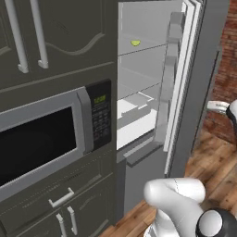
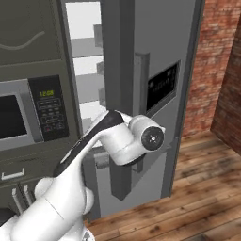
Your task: There is a bowl on the dining counter. Grab a lemon wedge from the fridge and place it in the bowl. Then get the liquor bottle and glass cup from the cabinet and place them next to the bowl.
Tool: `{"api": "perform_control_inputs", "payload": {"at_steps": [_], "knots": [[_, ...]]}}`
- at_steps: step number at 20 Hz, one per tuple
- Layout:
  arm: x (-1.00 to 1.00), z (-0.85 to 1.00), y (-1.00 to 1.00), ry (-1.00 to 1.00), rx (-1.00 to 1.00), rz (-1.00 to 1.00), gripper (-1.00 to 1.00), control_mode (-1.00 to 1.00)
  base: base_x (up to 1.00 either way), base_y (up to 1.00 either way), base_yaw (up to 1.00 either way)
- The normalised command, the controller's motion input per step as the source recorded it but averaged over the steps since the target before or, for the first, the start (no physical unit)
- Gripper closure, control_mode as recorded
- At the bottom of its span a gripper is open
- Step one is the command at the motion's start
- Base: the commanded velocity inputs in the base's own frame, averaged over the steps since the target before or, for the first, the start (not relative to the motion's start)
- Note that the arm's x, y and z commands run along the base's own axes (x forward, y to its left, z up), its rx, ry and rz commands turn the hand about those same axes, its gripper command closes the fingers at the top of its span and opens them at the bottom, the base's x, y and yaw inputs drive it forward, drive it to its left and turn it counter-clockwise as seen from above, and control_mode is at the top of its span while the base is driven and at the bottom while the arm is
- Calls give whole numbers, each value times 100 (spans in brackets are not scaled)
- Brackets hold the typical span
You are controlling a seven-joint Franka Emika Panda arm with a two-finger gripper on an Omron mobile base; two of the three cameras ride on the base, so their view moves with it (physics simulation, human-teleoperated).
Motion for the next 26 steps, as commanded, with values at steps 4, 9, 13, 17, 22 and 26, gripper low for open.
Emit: {"api": "perform_control_inputs", "payload": {"at_steps": [4, 9, 13, 17, 22, 26], "knots": [[-99, 41, -13, 0, 0, 0, -100, -100, 0, 0, 0], [-100, 56, 20, -3, 0, 0, -100, -100, 0, 0, 0], [-100, 55, 56, -3, -5, -3, -100, -100, 0, 0, 0], [-100, 42, 91, 0, -13, -4, -100, -100, 0, 0, 0], [-29, 19, 96, 7, -20, -6, -100, -100, 0, 0, 0], [42, 2, 43, 16, -16, -8, -100, -100, 0, 0, 0]]}}
